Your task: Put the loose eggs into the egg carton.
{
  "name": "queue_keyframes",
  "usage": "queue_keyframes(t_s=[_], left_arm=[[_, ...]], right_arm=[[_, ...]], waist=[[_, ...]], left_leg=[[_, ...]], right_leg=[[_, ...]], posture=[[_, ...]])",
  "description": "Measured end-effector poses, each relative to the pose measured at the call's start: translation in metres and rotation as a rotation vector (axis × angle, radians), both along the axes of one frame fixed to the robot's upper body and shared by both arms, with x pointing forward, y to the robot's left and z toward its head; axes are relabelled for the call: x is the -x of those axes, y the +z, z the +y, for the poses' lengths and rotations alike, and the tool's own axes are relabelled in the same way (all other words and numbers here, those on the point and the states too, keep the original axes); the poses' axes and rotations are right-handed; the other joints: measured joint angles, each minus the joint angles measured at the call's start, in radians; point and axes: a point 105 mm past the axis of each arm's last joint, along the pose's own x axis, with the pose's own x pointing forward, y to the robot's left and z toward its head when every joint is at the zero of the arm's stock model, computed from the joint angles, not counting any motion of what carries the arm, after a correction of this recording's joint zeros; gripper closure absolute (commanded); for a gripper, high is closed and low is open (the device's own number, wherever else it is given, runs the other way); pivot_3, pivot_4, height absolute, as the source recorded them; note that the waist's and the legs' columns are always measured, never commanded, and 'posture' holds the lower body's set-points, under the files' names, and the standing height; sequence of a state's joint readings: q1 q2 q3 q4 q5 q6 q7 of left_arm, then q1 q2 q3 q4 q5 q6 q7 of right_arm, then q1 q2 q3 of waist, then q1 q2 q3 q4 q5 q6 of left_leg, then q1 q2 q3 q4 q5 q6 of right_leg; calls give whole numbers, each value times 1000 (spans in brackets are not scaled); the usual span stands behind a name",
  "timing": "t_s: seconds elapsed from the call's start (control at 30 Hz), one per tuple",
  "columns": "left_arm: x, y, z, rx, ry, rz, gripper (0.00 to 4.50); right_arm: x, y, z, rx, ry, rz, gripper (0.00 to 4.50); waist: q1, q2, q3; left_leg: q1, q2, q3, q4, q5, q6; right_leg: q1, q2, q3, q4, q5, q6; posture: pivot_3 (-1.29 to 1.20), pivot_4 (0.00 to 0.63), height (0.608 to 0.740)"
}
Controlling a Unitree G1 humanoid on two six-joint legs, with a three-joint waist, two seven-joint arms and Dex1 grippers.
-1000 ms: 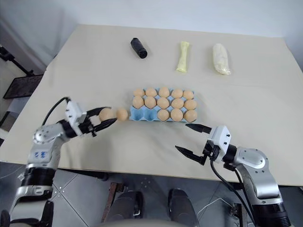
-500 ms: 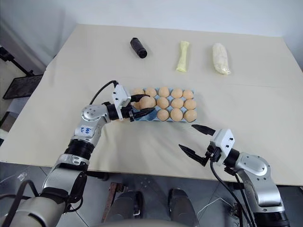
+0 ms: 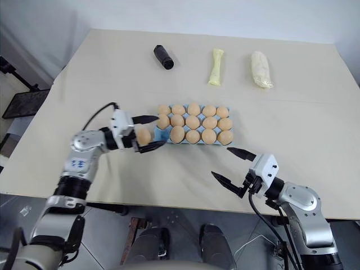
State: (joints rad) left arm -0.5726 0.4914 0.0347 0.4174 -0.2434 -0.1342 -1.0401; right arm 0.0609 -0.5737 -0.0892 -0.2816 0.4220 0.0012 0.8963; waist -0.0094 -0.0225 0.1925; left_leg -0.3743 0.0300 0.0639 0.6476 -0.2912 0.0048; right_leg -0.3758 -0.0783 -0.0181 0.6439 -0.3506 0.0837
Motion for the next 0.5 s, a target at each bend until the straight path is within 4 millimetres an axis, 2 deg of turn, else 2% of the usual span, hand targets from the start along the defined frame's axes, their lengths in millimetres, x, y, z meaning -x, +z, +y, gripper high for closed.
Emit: queue_keyframes(t_s=[0.2, 0.33, 0.4, 0.5], left_arm=[[17, -5, 61, -7, 171, 12, 46], [35, -18, 98, -11, 311, 45, 46], [44, -29, 105, -9, 347, 80, 46], [53, -38, 101, -8, 348, 117, 46]], right_arm=[[-6, 5, 1, 4, 39, -13, 0], [-11, 6, 0, 8, 55, -13, 0], [-12, 5, -1, 11, 63, -7, 0], [-12, 4, 0, 14, 78, -1, 0]], waist=[[-1, 0, 0], [-8, 0, 0], [-8, 0, 0], [-5, 0, 0]], left_leg=[[0, 0, -1, -1, -1, 0], [0, 0, -2, -2, -1, 0], [0, 0, -3, -2, -1, 0], [-1, 0, -3, -2, -1, 0]], right_leg=[[0, -1, -1, -1, 0, 0], [0, -2, -1, -2, 0, -1], [0, -3, -1, -3, 0, -1], [0, -3, -2, -4, 0, -1]], posture=[[0, 150, 740], [0, 150, 740], [0, 150, 740], [0, 150, 740]])
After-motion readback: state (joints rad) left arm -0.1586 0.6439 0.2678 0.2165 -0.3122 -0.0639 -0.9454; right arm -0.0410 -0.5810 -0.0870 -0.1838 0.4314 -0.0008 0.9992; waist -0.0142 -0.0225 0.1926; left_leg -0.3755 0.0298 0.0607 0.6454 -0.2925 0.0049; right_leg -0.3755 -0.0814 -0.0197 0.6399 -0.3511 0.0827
